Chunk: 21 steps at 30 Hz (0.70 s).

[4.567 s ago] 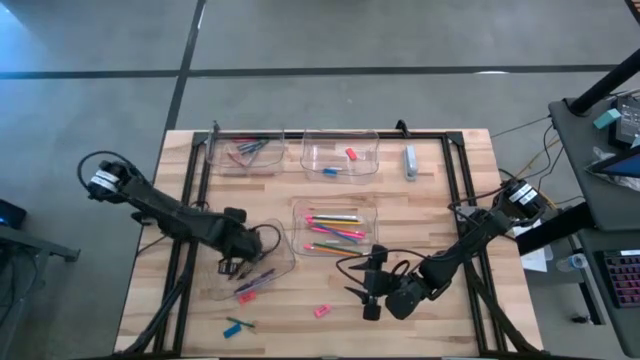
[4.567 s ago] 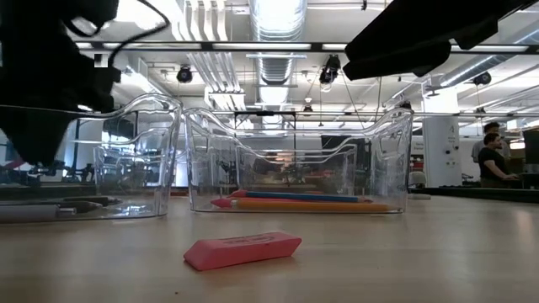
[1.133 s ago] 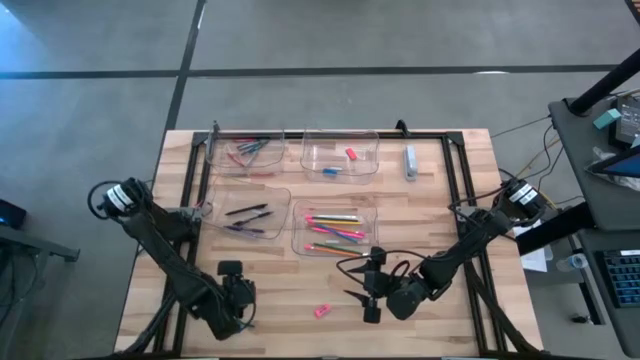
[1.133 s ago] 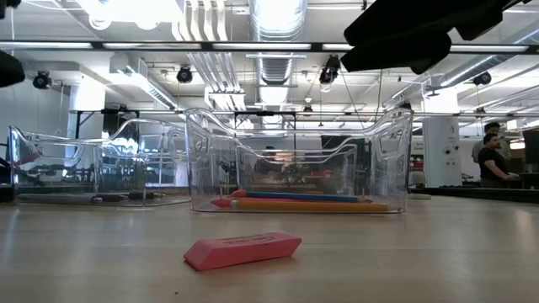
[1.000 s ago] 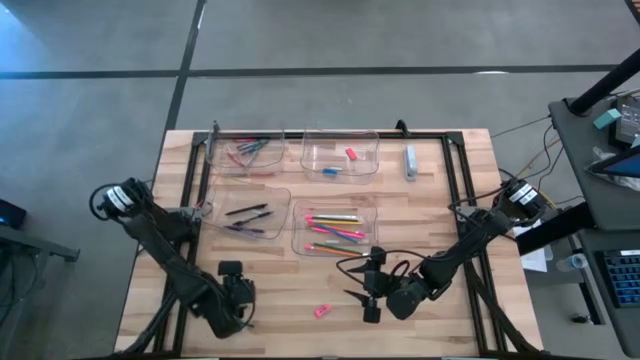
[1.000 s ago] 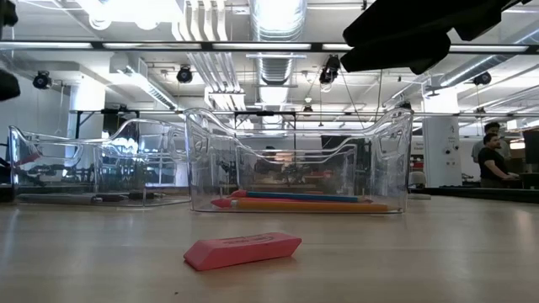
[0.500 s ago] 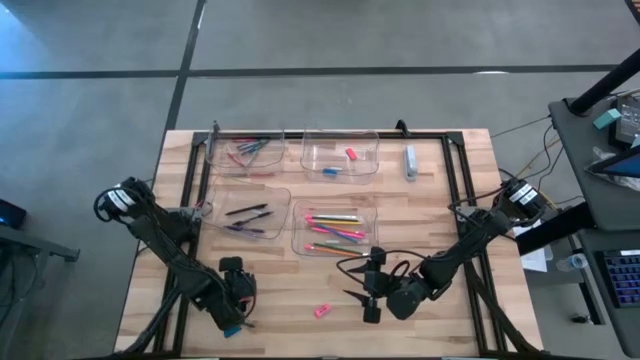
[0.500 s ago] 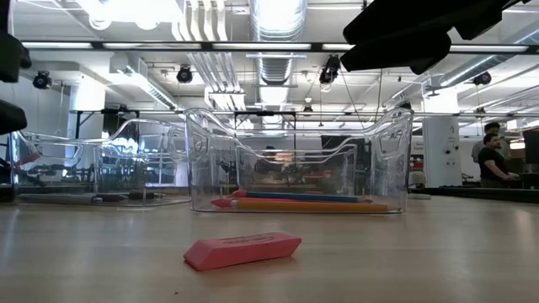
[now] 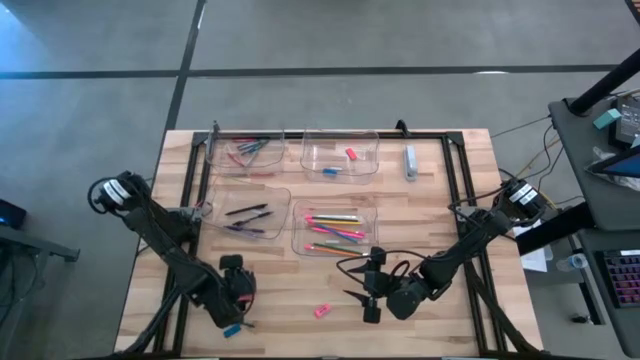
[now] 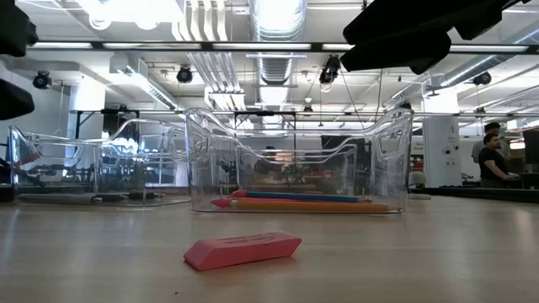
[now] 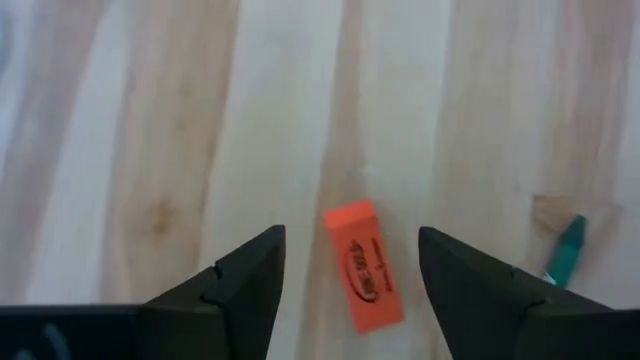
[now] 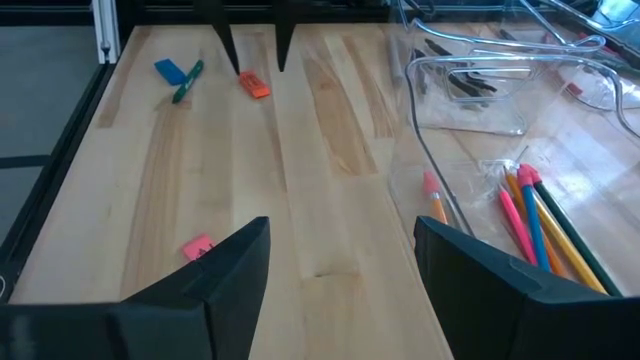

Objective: Sort crayons/erasers/pens/pencils in bins
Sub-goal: Put the orange eraser into the top right transparent bin

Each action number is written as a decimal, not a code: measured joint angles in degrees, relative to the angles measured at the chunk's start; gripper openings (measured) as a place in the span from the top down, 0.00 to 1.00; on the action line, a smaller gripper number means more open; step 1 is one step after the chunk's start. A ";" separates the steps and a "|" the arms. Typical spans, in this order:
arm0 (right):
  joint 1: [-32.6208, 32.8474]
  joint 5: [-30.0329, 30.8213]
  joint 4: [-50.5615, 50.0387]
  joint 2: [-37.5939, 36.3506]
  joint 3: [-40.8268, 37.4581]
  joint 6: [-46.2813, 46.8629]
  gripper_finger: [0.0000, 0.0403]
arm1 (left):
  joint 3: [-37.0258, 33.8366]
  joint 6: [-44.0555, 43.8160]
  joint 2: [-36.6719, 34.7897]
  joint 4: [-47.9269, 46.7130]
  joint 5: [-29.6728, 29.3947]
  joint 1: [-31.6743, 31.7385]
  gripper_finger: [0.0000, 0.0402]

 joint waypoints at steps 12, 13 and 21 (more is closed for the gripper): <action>0.02 0.00 -0.22 0.00 0.00 -0.02 0.41 | -1.46 -0.57 3.77 1.12 0.80 0.36 0.47; 0.02 0.00 -0.24 0.00 0.00 0.00 0.41 | -1.47 -0.57 3.79 1.43 1.06 0.36 0.47; 0.02 0.00 -0.28 0.00 0.00 0.00 0.41 | -1.62 -0.90 4.01 5.00 4.37 0.32 0.47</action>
